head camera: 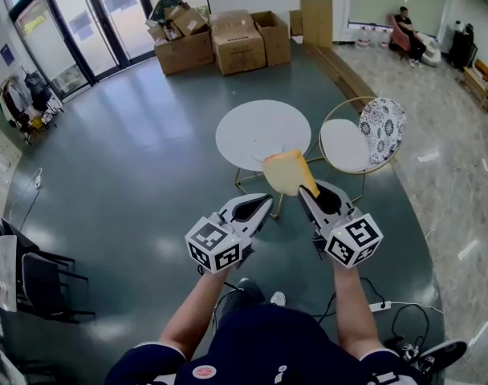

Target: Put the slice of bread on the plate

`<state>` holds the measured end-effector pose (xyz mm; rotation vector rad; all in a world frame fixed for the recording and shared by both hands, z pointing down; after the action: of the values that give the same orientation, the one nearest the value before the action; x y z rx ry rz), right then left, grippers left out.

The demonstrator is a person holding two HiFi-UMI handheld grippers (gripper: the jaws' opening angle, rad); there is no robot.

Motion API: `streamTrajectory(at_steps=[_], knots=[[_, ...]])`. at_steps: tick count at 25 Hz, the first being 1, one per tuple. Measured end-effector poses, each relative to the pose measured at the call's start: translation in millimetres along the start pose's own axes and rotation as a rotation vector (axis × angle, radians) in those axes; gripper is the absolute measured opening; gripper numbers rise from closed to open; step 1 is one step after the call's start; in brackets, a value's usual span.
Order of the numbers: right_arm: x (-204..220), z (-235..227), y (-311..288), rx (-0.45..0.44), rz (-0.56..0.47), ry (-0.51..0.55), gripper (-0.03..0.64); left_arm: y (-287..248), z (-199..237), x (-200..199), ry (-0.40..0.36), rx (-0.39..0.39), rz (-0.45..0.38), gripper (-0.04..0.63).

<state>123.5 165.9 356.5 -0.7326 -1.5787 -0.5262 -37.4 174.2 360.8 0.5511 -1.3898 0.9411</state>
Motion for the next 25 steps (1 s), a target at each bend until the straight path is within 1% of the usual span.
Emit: streamTrajectory(at_steps=[7,12,19,25], knots=[[-1,-14,-15,0.004,0.009,-0.002,0.089,-7,17,4,0.020,-0.008,0.011,0.008],[-1,-34,-28,0.014,0.007,-0.004,0.089,-25,38,3,0.025,0.005,0.006,0.008],[2,-65,-69,0.013,0.020,-0.016,0.089,-50,86,4,0.042,0.015,0.025,0.008],[0,-93,-116,0.022,0.038,-0.029,0.089,-73,141,-5,0.051,0.029,0.028,0.008]])
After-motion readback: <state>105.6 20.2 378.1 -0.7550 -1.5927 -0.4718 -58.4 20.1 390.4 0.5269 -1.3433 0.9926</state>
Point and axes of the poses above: the fingertips, and each gripper's own axes: y backward along the fingers, z to its left, x out of its underside, the point moved 6 cm from there along y, backward along the fingers, and after that the axes turned 9 degrees about z, right-handed, at the moved point
